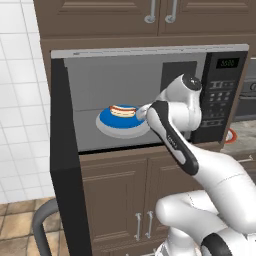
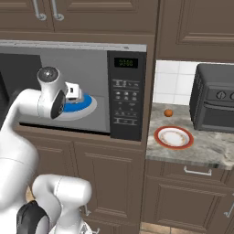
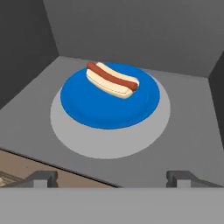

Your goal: Pick the hot dog from the microwave and place it on plate located on the counter.

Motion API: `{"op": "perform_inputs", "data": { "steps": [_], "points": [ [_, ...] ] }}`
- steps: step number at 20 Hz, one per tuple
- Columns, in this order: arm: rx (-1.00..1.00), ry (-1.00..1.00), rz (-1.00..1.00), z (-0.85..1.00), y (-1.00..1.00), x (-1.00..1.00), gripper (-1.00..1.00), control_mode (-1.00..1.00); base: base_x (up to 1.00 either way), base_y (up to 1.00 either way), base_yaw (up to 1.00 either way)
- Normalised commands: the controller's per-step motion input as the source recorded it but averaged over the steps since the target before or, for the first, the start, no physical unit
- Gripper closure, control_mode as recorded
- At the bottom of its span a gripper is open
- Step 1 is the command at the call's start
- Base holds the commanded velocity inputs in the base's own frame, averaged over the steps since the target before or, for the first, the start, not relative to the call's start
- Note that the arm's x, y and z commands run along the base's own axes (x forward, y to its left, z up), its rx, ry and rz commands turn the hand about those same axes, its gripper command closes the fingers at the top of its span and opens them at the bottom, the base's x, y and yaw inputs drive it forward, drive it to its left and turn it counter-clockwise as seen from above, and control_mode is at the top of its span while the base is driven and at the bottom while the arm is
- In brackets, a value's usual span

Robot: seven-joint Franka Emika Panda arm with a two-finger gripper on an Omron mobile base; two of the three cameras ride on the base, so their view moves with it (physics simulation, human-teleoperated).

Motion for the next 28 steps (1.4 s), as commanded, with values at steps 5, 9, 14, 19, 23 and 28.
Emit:
{"op": "perform_inputs", "data": {
  "steps": [5,9,14,19,23,28],
  "points": [
    [0.0,0.0,0.14,0.0,0.03,0.55,-1.0,-1.0,0.0,0.0,0.0],
    [0.0,0.01,0.03,0.0,0.18,0.51,-1.0,-1.0,0.0,0.0,0.0],
    [0.0,0.0,0.0,-0.2,0.22,0.35,-1.0,-1.0,0.0,0.0,0.0],
    [0.0,0.0,0.01,-0.3,0.05,0.42,-1.0,-1.0,0.0,0.0,0.0],
    [0.0,0.0,0.0,-0.1,0.0,0.64,-1.0,-1.0,0.0,0.0,0.0],
    [0.0,0.02,0.0,0.0,0.0,0.57,-1.0,-1.0,0.0,0.0,0.0]
  ]
}}
